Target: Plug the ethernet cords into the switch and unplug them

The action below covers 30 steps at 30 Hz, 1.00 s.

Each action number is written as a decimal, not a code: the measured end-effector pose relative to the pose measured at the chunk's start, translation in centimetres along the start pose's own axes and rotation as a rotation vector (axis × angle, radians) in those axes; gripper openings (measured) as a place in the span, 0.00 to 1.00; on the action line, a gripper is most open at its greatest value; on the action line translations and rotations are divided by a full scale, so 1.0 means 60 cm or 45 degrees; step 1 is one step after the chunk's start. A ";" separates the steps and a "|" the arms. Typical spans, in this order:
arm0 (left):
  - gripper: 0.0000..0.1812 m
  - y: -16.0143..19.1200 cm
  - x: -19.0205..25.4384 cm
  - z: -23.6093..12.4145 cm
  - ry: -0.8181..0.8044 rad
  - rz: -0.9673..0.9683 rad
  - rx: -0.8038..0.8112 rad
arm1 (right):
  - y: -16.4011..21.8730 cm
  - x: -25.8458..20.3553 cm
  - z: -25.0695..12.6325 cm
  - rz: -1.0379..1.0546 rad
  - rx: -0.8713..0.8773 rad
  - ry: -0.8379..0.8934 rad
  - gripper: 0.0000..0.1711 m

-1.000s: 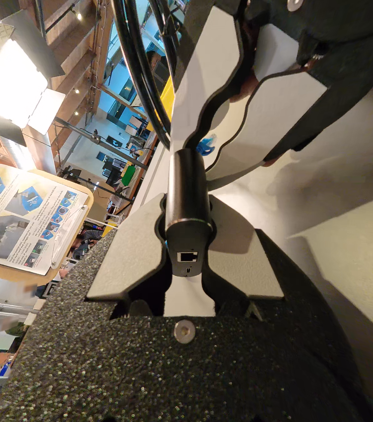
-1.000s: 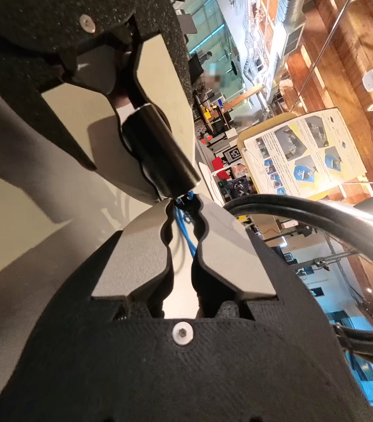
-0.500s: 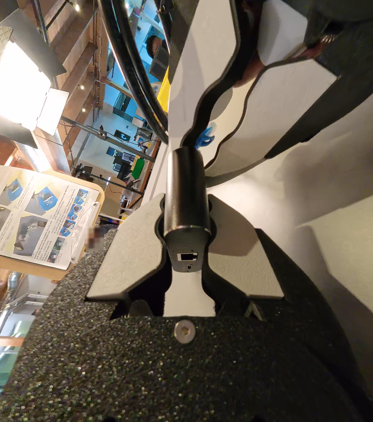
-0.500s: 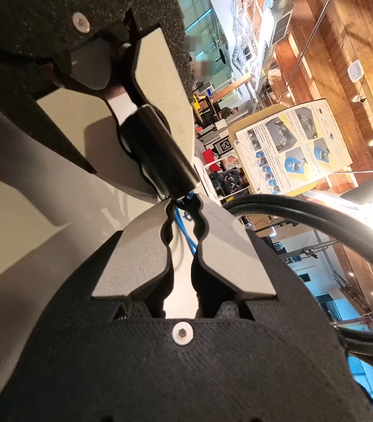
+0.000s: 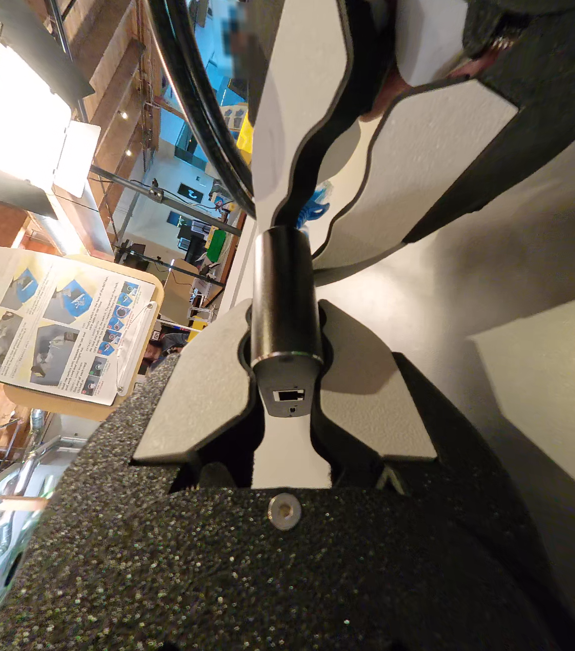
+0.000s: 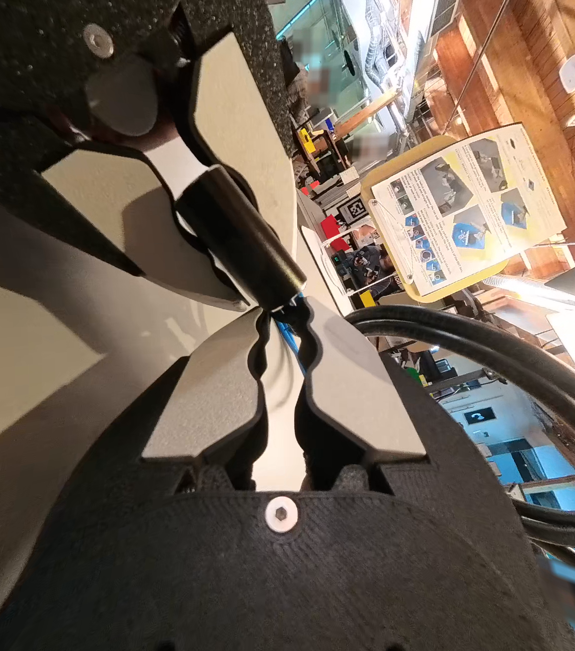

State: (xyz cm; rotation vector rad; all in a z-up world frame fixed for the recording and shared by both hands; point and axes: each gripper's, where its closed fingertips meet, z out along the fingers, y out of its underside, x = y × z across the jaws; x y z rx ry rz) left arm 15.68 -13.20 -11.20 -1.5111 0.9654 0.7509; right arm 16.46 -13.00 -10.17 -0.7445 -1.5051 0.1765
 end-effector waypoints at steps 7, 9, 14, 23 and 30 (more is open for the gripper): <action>0.16 -0.004 0.002 -0.003 0.027 -0.051 0.028 | -0.004 0.000 -0.003 0.009 0.029 -0.015 0.09; 0.16 -0.004 -0.001 -0.005 0.043 -0.104 0.041 | -0.007 -0.002 0.000 0.003 0.065 -0.022 0.09; 0.16 0.014 -0.057 -0.023 -0.097 -0.399 0.070 | -0.014 0.030 -0.007 -0.007 0.116 0.175 0.06; 0.16 0.032 -0.144 -0.075 -0.045 -1.431 0.568 | -0.025 0.009 -0.002 -0.096 0.140 0.146 0.14; 0.16 0.003 -0.146 -0.069 0.175 -1.861 0.895 | -0.046 0.010 -0.013 -0.032 0.252 0.119 0.14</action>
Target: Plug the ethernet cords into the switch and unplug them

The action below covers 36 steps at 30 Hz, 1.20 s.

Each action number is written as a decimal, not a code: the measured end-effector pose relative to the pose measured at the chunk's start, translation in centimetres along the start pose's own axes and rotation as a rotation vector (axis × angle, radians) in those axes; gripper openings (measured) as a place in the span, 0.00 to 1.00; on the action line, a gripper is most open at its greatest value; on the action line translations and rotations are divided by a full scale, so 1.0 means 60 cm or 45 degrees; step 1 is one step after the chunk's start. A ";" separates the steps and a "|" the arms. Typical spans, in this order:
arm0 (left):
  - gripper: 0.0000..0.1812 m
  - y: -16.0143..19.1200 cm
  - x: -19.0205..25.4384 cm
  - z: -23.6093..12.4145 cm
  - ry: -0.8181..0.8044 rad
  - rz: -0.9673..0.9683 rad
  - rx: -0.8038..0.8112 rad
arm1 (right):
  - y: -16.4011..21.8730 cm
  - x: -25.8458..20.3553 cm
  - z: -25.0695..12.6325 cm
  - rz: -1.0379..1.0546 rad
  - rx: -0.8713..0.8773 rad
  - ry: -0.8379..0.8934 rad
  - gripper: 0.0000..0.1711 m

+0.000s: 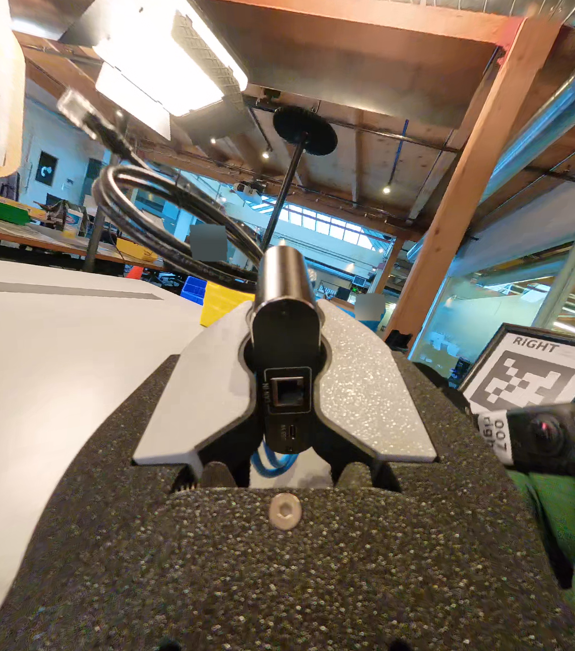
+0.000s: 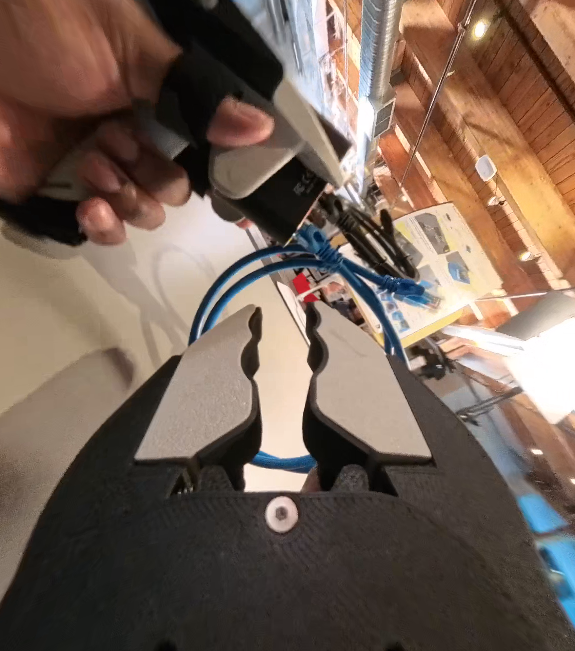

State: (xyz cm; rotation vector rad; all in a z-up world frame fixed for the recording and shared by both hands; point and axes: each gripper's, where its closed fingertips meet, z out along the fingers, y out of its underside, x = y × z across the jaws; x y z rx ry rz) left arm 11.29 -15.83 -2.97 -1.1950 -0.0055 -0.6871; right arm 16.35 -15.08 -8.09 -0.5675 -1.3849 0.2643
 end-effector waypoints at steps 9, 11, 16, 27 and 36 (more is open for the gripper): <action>0.16 0.002 0.005 0.006 -0.044 0.038 0.041 | -0.056 -0.037 -0.021 0.900 0.090 -0.631 0.13; 0.16 0.002 0.006 0.007 -0.043 0.041 0.042 | -0.065 -0.058 -0.023 0.970 0.044 -0.735 0.13; 0.16 0.004 0.010 0.007 -0.014 0.015 0.039 | -0.060 -0.086 0.007 1.053 -0.118 -0.802 0.14; 0.16 0.011 0.015 0.011 0.058 -0.111 0.025 | -0.045 -0.031 0.031 1.435 0.054 -0.838 0.26; 0.24 0.035 0.033 0.024 0.119 -0.118 -0.101 | 0.004 0.017 0.025 1.589 0.103 -0.741 0.22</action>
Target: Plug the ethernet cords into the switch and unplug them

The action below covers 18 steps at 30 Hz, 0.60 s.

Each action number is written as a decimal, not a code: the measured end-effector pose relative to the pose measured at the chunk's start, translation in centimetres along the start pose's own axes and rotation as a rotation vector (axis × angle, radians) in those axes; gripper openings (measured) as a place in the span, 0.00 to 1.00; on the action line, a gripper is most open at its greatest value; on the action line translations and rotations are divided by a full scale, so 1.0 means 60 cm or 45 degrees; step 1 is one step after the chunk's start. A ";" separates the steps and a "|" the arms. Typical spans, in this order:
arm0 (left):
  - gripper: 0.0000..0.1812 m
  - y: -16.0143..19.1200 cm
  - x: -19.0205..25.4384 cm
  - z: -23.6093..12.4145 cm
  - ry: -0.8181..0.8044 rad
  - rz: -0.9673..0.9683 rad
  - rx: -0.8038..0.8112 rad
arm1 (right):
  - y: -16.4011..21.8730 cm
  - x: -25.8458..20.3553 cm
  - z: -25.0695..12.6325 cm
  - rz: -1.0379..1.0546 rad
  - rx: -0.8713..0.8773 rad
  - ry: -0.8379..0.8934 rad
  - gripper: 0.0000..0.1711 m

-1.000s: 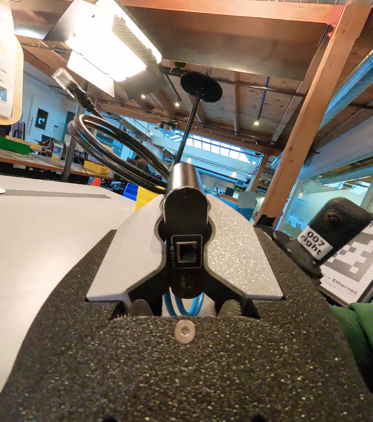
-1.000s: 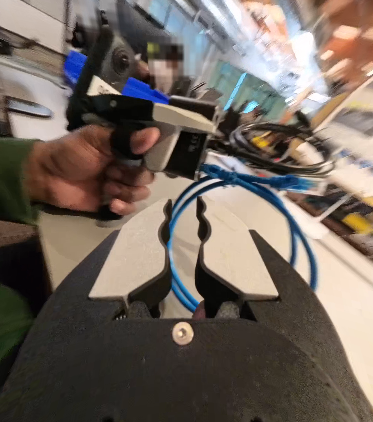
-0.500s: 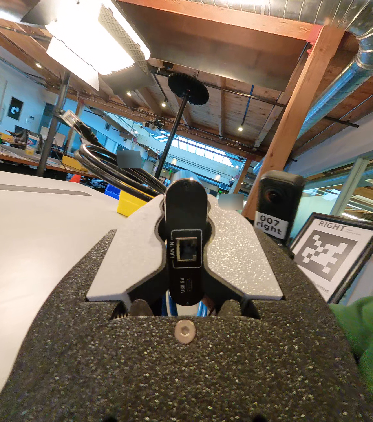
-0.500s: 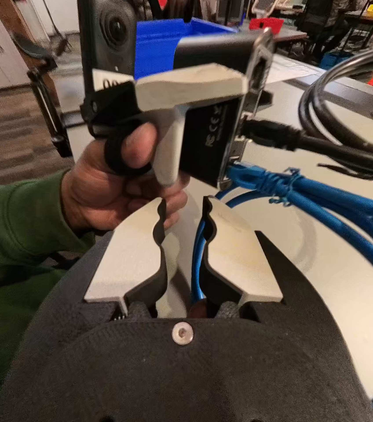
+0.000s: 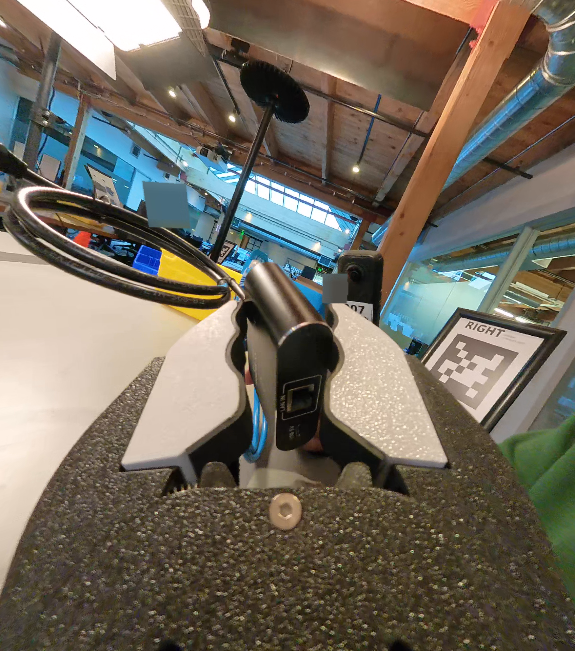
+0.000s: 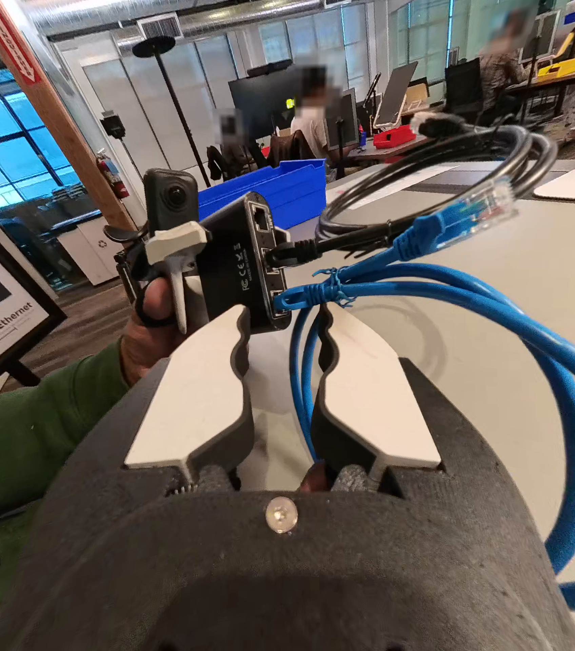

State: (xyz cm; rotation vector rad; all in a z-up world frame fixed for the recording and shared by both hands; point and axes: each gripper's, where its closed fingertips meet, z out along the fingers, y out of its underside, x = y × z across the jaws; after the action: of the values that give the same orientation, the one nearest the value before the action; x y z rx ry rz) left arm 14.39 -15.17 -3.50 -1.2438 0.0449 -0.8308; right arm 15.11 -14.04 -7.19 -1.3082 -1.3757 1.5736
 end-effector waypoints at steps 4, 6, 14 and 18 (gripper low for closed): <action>0.24 0.005 -0.002 0.003 -0.034 0.022 -0.028 | 0.002 0.003 0.001 0.005 -0.009 0.013 0.24; 0.24 0.008 -0.003 0.005 -0.053 0.038 -0.046 | 0.001 0.004 0.001 0.009 -0.006 0.020 0.25; 0.15 0.007 -0.010 -0.001 -0.149 0.110 -0.061 | -0.009 -0.004 -0.006 0.006 0.066 0.001 0.21; 0.15 -0.009 -0.006 -0.015 -0.170 0.179 0.018 | -0.005 -0.005 -0.006 0.011 0.047 0.017 0.23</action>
State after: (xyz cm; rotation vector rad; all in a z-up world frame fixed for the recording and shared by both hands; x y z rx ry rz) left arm 13.43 -15.72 -3.51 -1.2648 0.0185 -0.6241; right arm 15.51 -14.16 -6.82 -1.3018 -1.3290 1.5857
